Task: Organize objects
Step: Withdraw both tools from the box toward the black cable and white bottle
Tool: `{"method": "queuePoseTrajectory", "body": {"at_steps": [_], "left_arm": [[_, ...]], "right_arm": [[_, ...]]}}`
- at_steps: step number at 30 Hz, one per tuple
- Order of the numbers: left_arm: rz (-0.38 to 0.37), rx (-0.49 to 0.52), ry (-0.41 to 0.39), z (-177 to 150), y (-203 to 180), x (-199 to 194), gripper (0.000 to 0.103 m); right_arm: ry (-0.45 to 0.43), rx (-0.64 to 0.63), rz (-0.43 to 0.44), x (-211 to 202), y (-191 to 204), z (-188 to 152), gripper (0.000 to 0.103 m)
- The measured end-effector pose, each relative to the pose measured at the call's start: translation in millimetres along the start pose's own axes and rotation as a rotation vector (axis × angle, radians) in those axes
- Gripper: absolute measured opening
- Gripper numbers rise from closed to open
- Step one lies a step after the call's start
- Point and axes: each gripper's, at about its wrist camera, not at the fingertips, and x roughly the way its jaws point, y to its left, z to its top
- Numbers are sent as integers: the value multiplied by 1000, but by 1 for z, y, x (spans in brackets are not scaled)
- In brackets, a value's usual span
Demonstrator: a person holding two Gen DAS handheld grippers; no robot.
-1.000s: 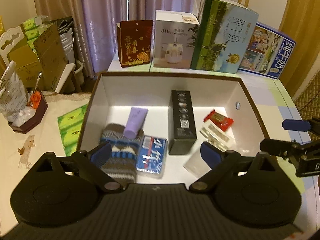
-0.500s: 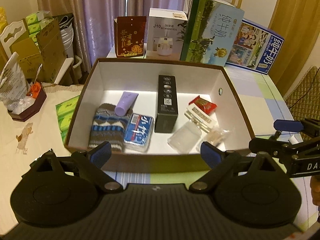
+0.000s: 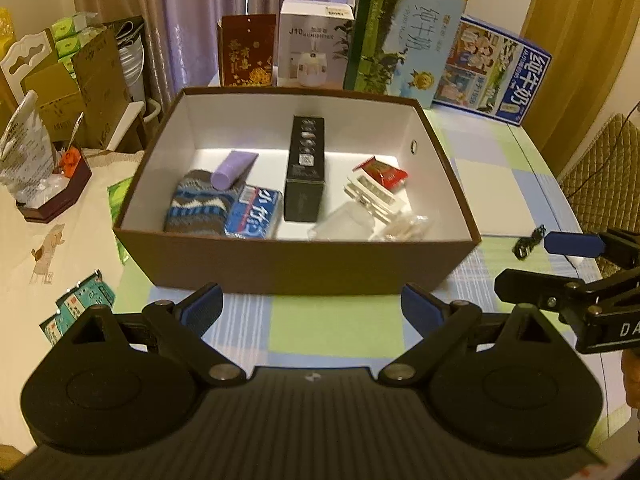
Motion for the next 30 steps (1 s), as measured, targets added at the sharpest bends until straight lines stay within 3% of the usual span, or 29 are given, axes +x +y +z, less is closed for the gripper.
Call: {"method": "queuePoseTrajectory", "body": {"at_steps": [30], "left_arm": [[-14, 45, 87, -39, -104, 9, 94]], "right_arm": [[80, 59, 1, -50, -77, -58, 99]]}}
